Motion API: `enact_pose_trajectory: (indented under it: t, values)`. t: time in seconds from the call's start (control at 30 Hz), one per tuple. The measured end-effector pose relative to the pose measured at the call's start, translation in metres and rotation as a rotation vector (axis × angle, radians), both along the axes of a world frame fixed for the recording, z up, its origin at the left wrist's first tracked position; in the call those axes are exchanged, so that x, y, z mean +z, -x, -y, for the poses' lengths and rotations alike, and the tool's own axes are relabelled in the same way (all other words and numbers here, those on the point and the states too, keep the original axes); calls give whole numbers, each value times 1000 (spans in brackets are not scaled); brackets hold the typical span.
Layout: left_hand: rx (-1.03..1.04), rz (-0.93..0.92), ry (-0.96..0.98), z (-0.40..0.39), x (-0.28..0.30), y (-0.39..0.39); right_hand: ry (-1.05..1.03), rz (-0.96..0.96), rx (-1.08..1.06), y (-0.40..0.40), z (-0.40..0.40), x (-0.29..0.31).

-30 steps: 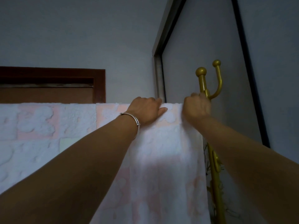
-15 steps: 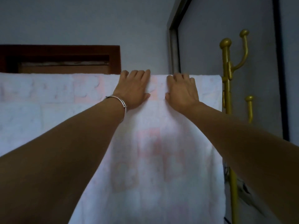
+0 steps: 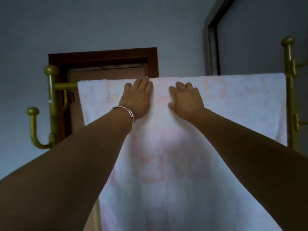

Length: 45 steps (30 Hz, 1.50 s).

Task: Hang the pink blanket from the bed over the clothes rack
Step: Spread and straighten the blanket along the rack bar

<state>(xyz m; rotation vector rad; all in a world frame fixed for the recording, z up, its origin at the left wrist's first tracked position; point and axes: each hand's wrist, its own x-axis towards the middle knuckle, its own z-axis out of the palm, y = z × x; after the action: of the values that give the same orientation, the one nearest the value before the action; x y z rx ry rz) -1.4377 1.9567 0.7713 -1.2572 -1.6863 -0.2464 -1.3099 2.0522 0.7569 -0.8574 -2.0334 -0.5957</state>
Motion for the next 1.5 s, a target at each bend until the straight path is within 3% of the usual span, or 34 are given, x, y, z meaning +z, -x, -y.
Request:
enact_pose_trajectory:
  t: [0.33, 0.5, 0.7, 0.97, 1.17, 1.3, 1.5]
  values:
    - [45, 38, -136, 39, 7, 60, -120, -82, 31, 72, 46, 18]
    - [117, -23, -214, 49, 15, 76, -240, -41, 23, 88, 51, 31]
    - [79, -79, -152, 55, 35, 76, -324, 68, 26, 84, 47, 49]
    - [209, -52, -231, 46, 68, 75, -249, -16, 112, 92, 45, 78]
    - [93, 91, -120, 31, 58, 71, -189, 1, 188, 86, 25, 66]
    - [-22, 63, -150, 22, 41, 60, -271, 39, 146, 65, 16, 50]
    - [14, 26, -206, 19, 13, 52, -78, 54, -48, 28, 7, 22]
